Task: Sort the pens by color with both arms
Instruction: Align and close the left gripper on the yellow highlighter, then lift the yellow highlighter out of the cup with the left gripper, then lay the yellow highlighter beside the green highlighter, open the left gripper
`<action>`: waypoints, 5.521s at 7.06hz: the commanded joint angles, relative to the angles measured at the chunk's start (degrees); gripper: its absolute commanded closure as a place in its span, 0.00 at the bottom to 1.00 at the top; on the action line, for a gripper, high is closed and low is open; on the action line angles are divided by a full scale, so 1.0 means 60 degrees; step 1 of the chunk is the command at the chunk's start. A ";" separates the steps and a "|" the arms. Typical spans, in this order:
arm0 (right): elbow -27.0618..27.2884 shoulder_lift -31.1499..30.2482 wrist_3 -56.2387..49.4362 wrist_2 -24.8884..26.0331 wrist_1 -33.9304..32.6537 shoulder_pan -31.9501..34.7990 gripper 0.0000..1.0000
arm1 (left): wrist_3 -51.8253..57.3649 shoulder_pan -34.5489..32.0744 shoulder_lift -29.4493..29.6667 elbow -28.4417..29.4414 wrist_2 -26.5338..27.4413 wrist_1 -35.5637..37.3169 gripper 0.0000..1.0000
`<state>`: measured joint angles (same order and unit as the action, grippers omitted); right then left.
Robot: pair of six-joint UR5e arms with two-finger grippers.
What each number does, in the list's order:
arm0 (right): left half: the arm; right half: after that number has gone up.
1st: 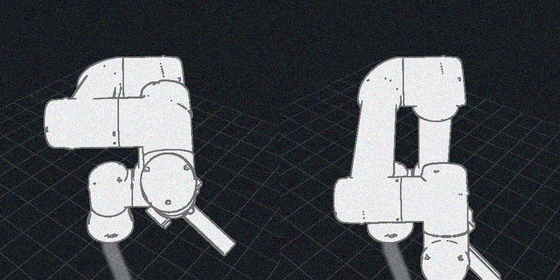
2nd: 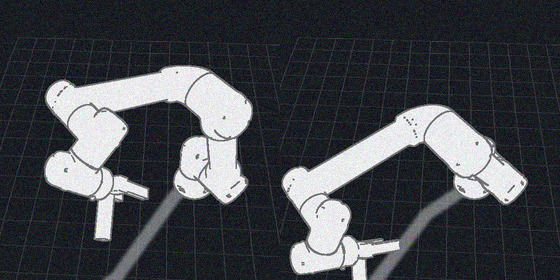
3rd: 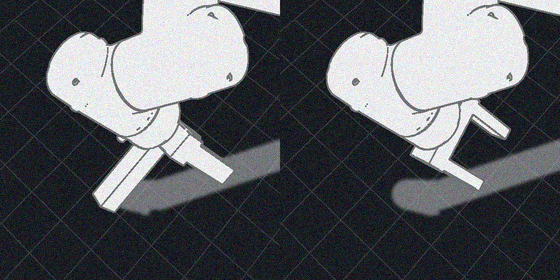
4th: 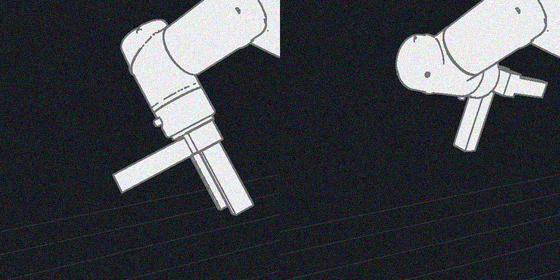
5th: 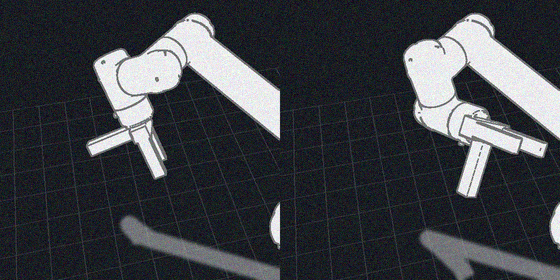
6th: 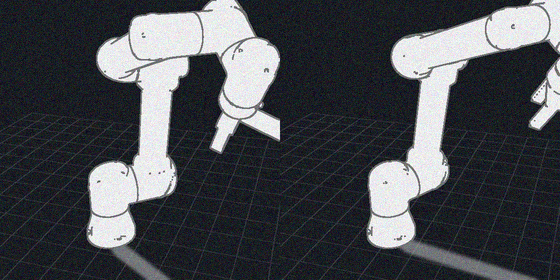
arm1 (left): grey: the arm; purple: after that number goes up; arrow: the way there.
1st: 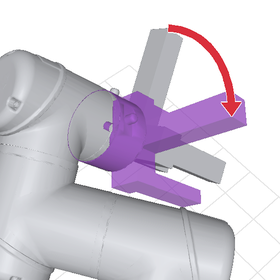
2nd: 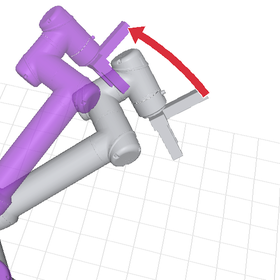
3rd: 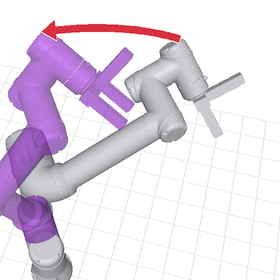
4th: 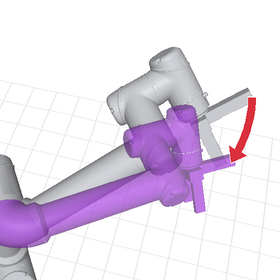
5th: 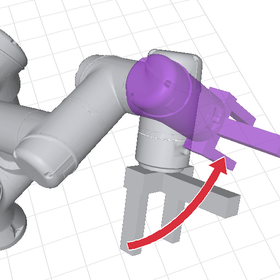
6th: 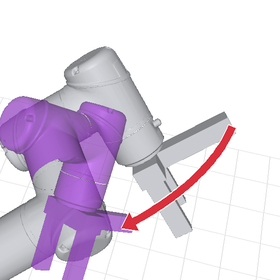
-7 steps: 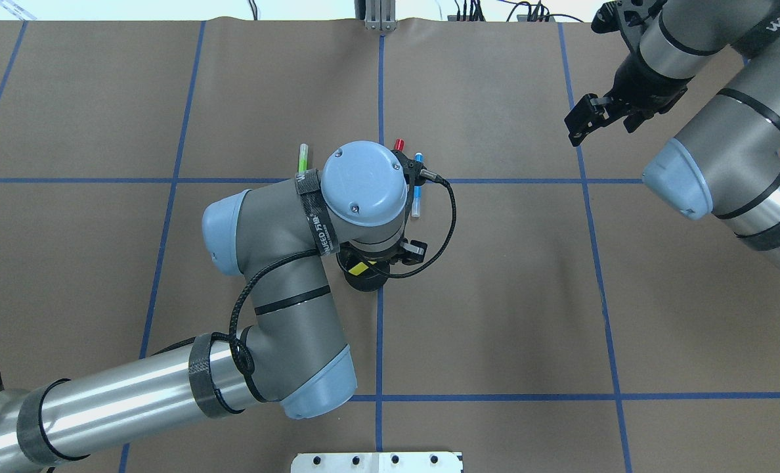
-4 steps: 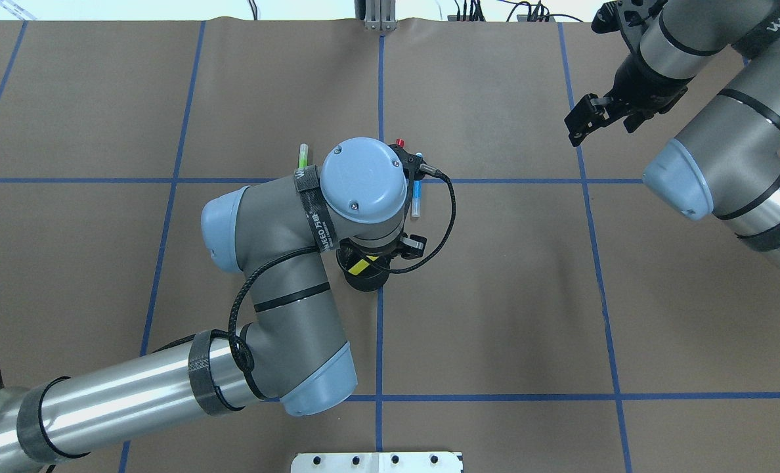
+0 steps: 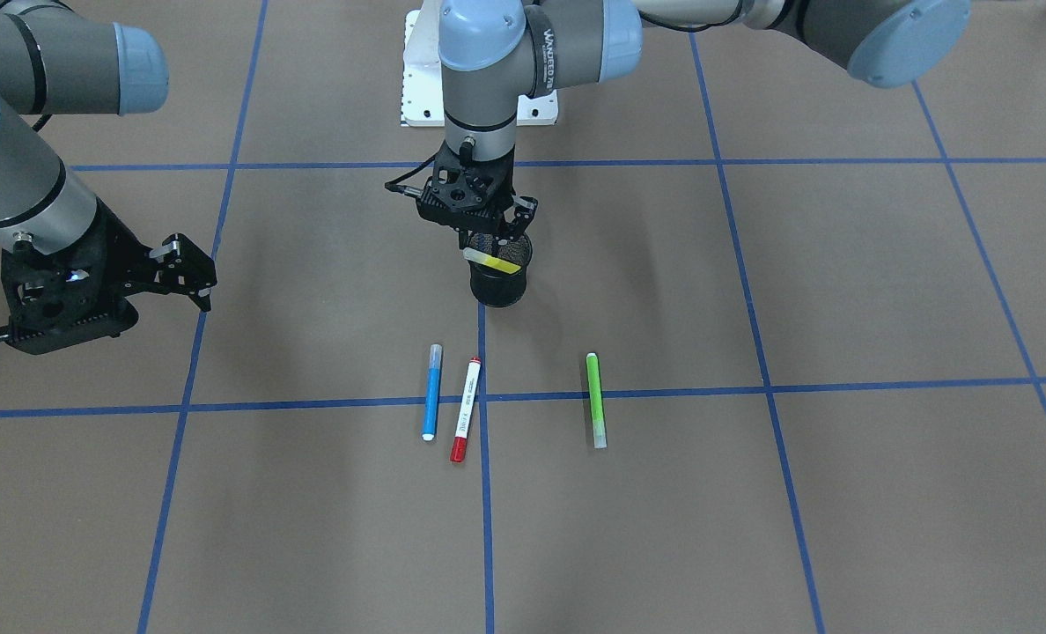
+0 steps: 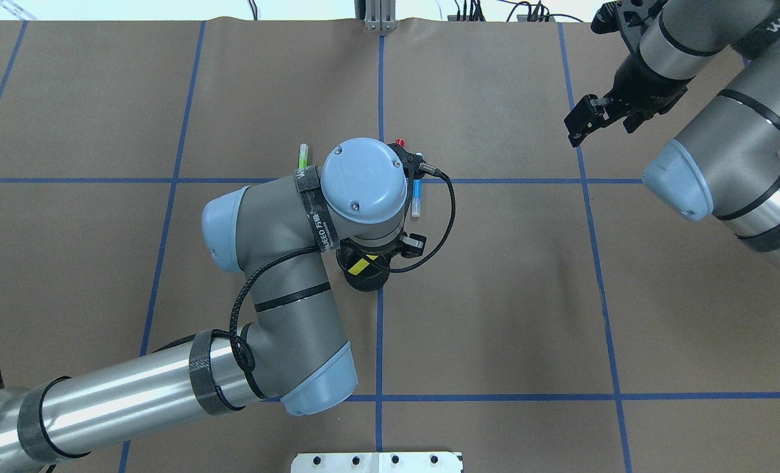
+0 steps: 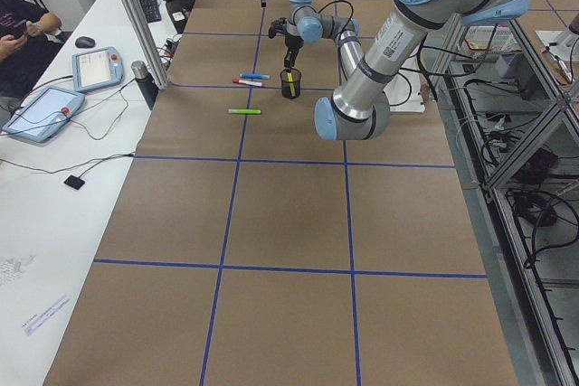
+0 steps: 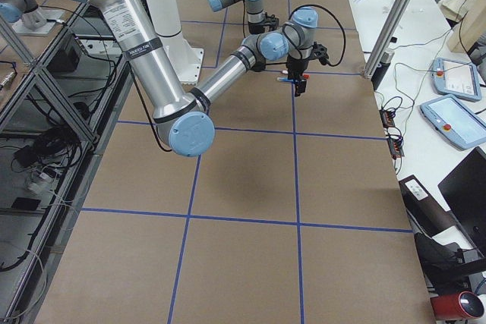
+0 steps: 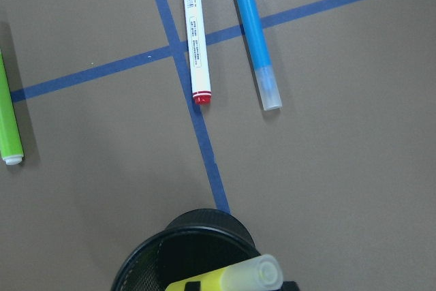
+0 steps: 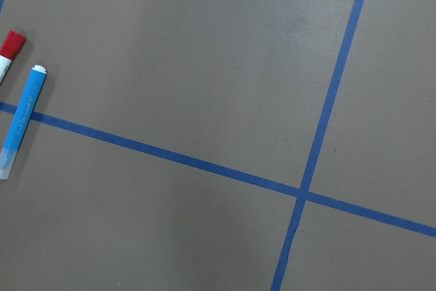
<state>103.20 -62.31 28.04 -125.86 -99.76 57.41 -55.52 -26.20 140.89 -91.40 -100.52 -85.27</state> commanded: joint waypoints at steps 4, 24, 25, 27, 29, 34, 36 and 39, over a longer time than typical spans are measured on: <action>-0.0003 -0.0015 0.0000 0.0000 0.0000 -0.0018 0.01 | 0.0084 -0.0130 0.0015 0.0043 0.0229 -0.0085 0.51; 0.0012 0.0000 0.0000 0.0000 0.0000 -0.0047 0.01 | 0.0231 -0.1415 0.0029 -0.1331 -0.0645 0.0368 1.00; 0.0026 0.0000 0.0000 0.0000 0.0015 -0.0047 0.01 | 0.0245 -0.2058 0.0160 -0.1391 -0.1215 0.0427 1.00; 0.0012 0.0014 0.0000 0.0014 0.0015 -0.0076 0.01 | 0.0333 -0.3144 0.0249 -0.1291 -0.1967 0.0501 1.00; -0.0017 0.0014 0.0000 0.0015 0.0015 -0.0076 0.01 | 0.1410 -0.4445 0.0264 0.0107 -0.2926 0.0428 1.00; 0.0041 0.0029 0.0000 0.0015 0.0015 -0.0106 0.01 | 0.3071 -0.5038 0.0979 0.4387 -0.4077 -0.0026 1.00; 0.0056 0.0000 0.0000 -0.0015 0.0044 -0.0106 0.01 | 0.3131 -0.4835 0.1011 0.5050 -0.4151 -0.0026 1.00; 0.0114 0.0000 0.0000 0.0000 0.0044 -0.0106 0.01 | 0.2679 -0.3957 0.0996 0.5230 -0.4136 0.0075 1.00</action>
<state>103.82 -62.34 28.04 -125.87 -99.56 56.78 -38.28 -51.87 146.88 -60.08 -125.34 -85.24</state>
